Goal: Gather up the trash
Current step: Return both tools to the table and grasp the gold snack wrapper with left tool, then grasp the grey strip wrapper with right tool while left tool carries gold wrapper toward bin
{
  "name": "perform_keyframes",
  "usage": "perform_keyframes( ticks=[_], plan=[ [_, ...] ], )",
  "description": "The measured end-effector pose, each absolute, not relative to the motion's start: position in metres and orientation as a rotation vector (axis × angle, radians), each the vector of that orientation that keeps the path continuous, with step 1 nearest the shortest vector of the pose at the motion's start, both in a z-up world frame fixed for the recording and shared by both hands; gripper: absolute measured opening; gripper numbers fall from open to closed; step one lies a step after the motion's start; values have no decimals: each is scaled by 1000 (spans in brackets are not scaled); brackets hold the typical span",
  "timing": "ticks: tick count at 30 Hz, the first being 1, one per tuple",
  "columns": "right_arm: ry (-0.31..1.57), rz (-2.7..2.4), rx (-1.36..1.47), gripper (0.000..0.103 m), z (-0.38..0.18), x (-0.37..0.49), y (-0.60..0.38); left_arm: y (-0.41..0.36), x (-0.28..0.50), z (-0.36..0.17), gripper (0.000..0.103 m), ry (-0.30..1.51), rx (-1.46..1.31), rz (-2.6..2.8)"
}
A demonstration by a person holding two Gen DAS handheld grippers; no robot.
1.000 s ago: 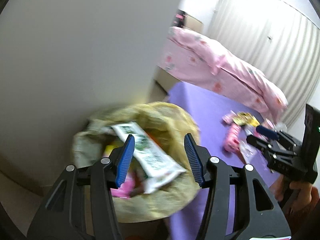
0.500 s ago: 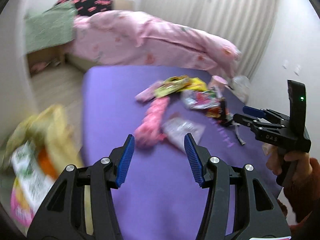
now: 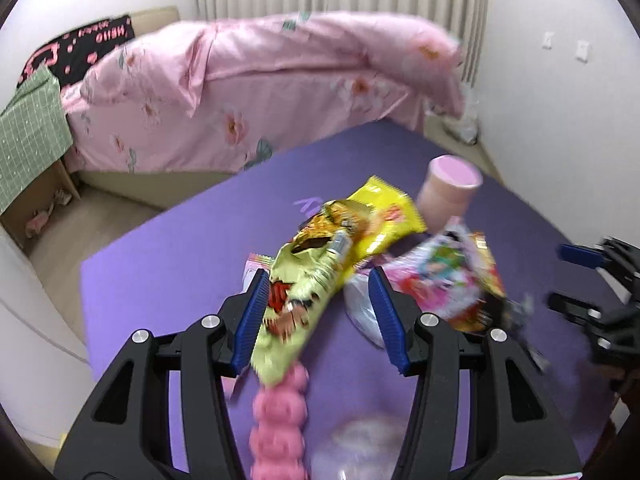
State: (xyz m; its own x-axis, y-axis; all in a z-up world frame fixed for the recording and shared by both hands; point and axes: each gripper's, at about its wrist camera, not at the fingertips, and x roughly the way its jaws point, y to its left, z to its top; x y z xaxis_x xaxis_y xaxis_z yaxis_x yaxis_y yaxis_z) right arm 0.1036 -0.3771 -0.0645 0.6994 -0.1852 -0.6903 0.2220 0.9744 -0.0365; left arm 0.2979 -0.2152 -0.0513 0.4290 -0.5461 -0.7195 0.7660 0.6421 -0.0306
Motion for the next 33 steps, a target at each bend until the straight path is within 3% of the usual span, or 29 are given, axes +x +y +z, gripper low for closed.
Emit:
perform_keyframes(
  ticks=[2, 4, 6, 8, 16, 25, 31, 33],
  plan=[
    [774, -227, 72, 58, -66, 106, -382, -226, 311, -63, 48, 849, 334, -827],
    [778, -226, 80, 58, -67, 108, -385, -234, 315, -65, 40, 878, 370, -803],
    [778, -223, 74, 58, -68, 110, -383, -237, 312, -64, 22, 876, 404, -786],
    [782, -207, 61, 58, -70, 110, -381, -234, 306, -60, 18, 856, 409, -766],
    [793, -121, 121, 58, -73, 88, -377, -177, 236, -13, 17, 801, 229, -748],
    [848, -109, 144, 54, -96, 99, -360, -93, 173, -20, 18, 796, 100, -637],
    [872, -61, 168, 17, -99, 110, -353, -51, 158, -42, 18, 855, 11, -595],
    [880, -28, 199, 16, -98, 106, -350, -44, 154, -47, 18, 870, -6, -593]
  ],
)
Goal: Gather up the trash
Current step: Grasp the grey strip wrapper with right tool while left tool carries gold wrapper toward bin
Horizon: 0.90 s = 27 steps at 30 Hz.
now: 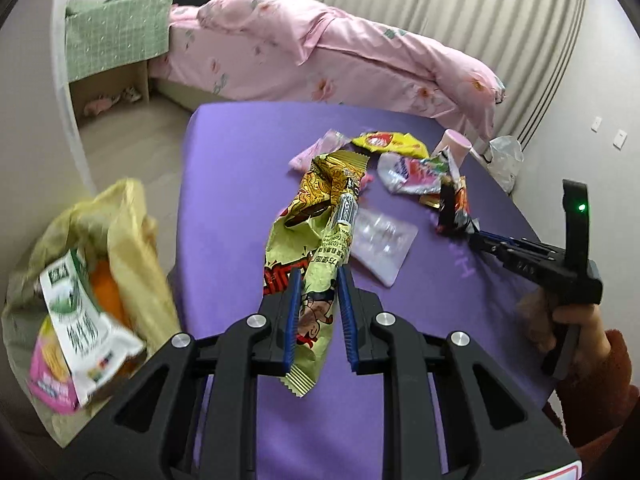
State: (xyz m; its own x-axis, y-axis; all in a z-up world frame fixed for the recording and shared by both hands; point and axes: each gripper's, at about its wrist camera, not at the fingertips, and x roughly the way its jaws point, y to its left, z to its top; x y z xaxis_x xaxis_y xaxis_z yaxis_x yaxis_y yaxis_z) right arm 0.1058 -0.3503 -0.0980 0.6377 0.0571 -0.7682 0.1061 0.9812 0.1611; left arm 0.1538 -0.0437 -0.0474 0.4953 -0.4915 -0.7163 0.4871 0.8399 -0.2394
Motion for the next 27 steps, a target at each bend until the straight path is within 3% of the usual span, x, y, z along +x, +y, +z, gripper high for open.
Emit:
perform_keyframes(
  ticks=[5, 7, 8, 19, 20, 23, 25, 27],
  plan=[
    [860, 36, 146, 19, -82, 90, -327, -34, 149, -53, 18, 880, -29, -587],
    [816, 44, 109, 45, -76, 89, -323, -34, 149, -54, 18, 882, -37, -587],
    [783, 47, 85, 47, -71, 91, -321, -34, 148, -55, 18, 883, -40, -586],
    [883, 85, -15, 47, -91, 145, -317, -35, 146, -58, 18, 890, -37, -575],
    [885, 80, -27, 38, -93, 143, -315, -35, 147, -60, 18, 895, -42, -574],
    [868, 76, -5, 31, -92, 135, -313, -36, 148, -61, 18, 900, -51, -574],
    [850, 77, 18, 18, -87, 127, -312, -36, 147, -61, 18, 898, -51, -574],
    [836, 83, 33, 18, -80, 123, -312, -35, 147, -59, 18, 893, -52, -572]
  ],
)
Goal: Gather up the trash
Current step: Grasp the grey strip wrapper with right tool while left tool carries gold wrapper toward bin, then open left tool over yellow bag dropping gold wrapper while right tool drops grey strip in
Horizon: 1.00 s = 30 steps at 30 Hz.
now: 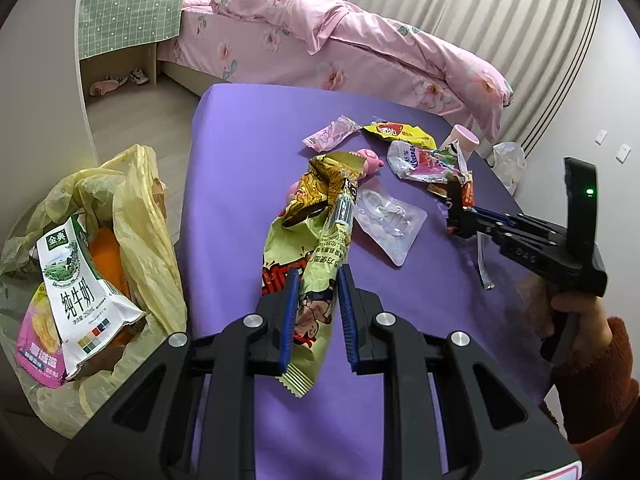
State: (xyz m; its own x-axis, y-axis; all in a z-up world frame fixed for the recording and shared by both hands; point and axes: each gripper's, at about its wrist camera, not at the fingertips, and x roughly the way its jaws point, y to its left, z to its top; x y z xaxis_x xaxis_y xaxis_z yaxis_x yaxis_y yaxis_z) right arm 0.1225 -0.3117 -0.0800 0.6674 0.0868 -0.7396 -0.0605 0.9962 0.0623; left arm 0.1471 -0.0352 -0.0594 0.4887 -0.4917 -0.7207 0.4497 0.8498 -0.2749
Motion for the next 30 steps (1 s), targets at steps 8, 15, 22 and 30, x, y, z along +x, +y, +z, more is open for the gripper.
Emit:
perform_keyframes(
  ticks=[8, 15, 22, 30],
  plan=[
    [746, 138, 25, 17, -39, 105, -288, -20, 136, -33, 18, 810, -59, -555],
    [668, 186, -4, 17, -5, 99, -261, 4, 124, -10, 18, 732, -69, -530],
    [600, 224, -23, 17, 27, 104, -232, 52, 126, 2, 18, 686, -113, -447],
    [589, 287, -13, 17, 35, 122, -192, 139, 140, -7, 18, 699, -196, -255]
  ],
)
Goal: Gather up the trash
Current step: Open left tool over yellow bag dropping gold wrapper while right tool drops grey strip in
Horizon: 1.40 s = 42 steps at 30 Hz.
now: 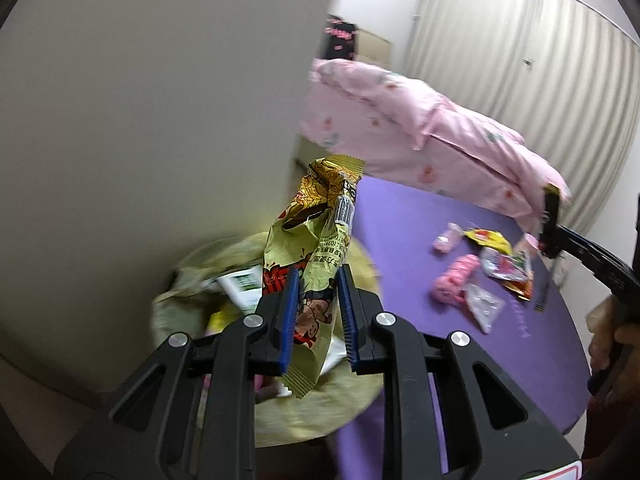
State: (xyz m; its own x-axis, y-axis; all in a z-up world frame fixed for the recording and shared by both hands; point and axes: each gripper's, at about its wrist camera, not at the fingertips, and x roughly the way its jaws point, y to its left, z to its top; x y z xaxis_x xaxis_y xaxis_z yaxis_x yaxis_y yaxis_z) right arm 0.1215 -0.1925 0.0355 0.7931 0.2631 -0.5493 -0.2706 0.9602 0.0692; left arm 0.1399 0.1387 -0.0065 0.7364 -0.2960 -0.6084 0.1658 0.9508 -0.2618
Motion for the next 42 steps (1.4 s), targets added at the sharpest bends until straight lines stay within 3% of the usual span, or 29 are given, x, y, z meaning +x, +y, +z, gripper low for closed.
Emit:
perform_keyframes(
  ticks=[7, 13, 19, 27, 35, 42],
  plan=[
    [634, 330, -45, 17, 19, 135, -161, 156, 163, -52, 18, 845, -258, -251],
    [665, 327, -63, 17, 9, 139, -151, 127, 195, -106, 18, 1021, -141, -211],
    [683, 326, -64, 17, 5, 143, -149, 127, 206, -127, 18, 1026, -146, -198],
    [691, 393, -75, 17, 3, 150, -120, 158, 169, -83, 44, 916, -281, -282],
    [692, 532, -156, 17, -2, 166, -38, 211, 128, -30, 48, 710, -279, -74],
    [751, 610, -187, 18, -32, 180, 21, 247, 108, -25, 49, 671, -296, 9]
  ],
)
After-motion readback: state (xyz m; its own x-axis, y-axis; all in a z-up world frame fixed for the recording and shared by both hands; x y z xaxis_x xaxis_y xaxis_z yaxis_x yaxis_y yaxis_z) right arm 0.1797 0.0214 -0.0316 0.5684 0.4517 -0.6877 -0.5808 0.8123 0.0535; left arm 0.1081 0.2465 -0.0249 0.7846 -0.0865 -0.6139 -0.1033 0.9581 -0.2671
